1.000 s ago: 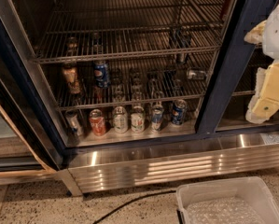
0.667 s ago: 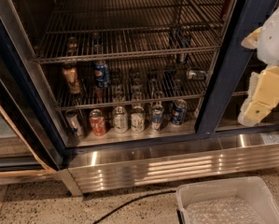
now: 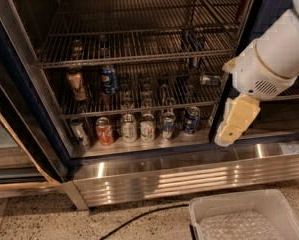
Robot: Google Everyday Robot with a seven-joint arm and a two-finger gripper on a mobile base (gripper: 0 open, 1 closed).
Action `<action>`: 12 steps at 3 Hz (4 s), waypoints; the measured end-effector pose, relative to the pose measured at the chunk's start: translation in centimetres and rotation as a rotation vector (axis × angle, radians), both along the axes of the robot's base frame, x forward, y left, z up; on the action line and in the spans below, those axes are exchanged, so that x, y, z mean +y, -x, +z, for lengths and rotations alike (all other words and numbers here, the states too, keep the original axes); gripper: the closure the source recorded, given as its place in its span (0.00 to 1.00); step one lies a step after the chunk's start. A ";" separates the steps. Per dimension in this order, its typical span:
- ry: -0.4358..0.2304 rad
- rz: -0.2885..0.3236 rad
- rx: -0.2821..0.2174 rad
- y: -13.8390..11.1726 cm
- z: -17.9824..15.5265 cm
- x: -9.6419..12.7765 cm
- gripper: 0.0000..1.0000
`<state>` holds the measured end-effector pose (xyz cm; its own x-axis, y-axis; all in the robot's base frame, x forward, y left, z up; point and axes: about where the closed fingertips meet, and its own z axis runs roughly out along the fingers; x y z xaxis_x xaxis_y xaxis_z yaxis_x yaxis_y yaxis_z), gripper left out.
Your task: Pick orange can from top shelf of fridge
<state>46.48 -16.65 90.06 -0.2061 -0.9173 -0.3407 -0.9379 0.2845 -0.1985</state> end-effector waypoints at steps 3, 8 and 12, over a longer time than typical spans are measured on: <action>-0.057 0.113 -0.007 -2.7 -6.5 4.1 0.00; -0.471 -0.102 -0.166 -10.3 -17.0 14.1 0.00; -0.572 -0.074 -0.300 -12.1 -19.2 14.5 0.00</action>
Offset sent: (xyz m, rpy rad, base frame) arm 0.0418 0.0660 -0.1016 0.0764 -0.0197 0.1937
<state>58.53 -2.14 70.90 -0.0814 -0.5612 -0.8237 -0.8391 0.4845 -0.2472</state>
